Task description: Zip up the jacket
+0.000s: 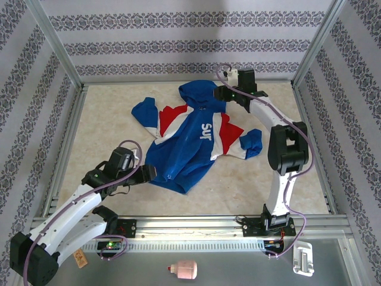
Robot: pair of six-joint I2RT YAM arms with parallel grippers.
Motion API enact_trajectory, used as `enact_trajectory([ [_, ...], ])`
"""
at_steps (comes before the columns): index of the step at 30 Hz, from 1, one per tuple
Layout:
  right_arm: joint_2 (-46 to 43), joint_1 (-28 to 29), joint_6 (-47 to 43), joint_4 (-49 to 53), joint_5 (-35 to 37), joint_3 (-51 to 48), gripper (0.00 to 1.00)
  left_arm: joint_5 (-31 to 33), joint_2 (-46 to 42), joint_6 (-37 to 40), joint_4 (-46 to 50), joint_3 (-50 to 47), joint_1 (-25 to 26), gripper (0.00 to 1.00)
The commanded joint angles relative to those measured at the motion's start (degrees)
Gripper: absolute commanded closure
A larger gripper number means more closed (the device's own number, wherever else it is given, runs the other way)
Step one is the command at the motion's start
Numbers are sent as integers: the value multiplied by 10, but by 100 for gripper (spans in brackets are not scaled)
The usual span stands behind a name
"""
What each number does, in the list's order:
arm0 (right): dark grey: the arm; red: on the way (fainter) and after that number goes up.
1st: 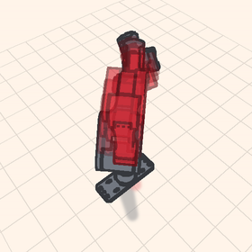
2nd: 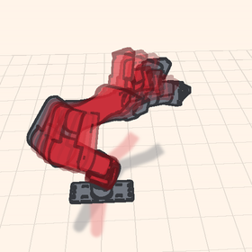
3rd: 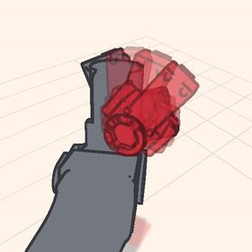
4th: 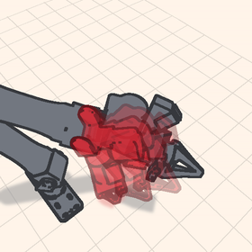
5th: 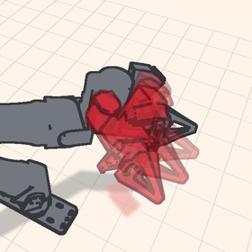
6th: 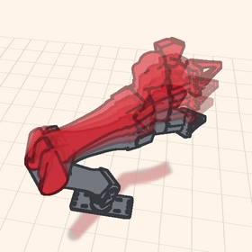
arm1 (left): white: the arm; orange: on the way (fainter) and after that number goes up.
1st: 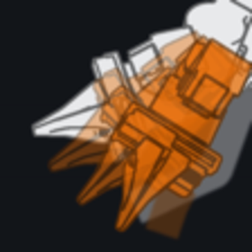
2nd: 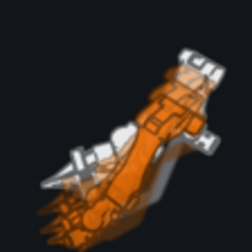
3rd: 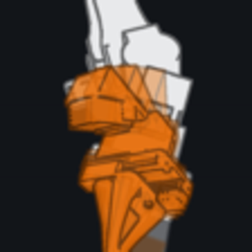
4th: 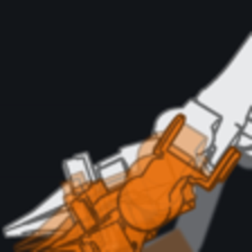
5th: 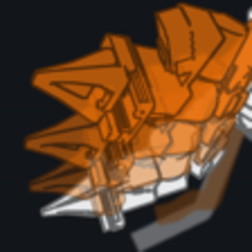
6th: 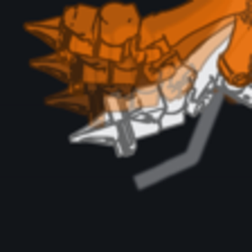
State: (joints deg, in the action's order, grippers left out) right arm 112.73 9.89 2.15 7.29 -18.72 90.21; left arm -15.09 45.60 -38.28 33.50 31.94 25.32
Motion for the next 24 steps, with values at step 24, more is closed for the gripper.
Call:
enact_trajectory([
  [24, -544, 4, -32, -150, 176, -503, 17, 366, 19, 358, -374, -4, -103, 0],
])
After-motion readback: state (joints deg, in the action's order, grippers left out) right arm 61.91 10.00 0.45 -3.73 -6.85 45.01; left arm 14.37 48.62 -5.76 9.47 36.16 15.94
